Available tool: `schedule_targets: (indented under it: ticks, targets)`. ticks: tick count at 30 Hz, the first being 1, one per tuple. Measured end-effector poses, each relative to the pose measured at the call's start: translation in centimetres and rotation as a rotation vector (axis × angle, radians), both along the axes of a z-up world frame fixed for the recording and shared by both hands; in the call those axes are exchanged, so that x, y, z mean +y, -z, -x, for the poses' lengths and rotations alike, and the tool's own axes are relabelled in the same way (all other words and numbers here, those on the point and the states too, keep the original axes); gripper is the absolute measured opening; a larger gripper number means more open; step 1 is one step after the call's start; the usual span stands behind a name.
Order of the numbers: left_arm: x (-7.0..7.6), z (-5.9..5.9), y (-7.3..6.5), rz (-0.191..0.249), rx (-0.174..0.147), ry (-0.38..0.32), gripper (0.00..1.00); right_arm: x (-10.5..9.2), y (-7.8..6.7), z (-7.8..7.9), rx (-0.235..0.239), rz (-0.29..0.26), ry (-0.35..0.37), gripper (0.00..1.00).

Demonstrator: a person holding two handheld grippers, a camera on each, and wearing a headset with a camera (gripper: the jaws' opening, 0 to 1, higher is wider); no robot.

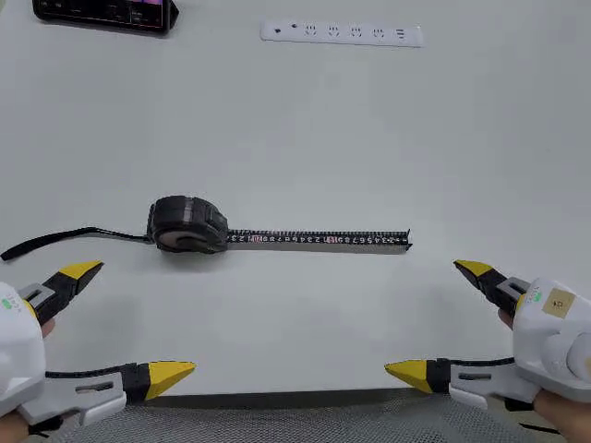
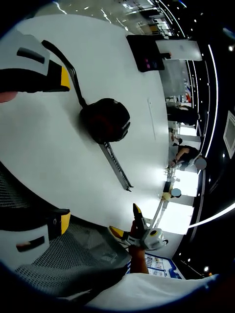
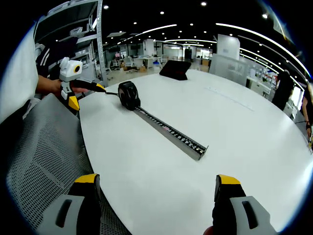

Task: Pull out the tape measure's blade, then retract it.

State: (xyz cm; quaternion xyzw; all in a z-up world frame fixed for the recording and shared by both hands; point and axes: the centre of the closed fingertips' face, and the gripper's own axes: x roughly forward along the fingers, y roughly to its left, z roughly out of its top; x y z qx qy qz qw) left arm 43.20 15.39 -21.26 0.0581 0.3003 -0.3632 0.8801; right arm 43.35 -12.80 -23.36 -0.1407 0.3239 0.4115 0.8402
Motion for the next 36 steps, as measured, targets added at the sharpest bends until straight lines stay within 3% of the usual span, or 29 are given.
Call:
schedule_targets:
  ticks: [36]
  targets:
    - [0.58,-0.48,-0.07,-0.011,0.007,-0.022,0.89,0.16,-0.66,-0.29,-0.020,-0.013,0.003,0.96]
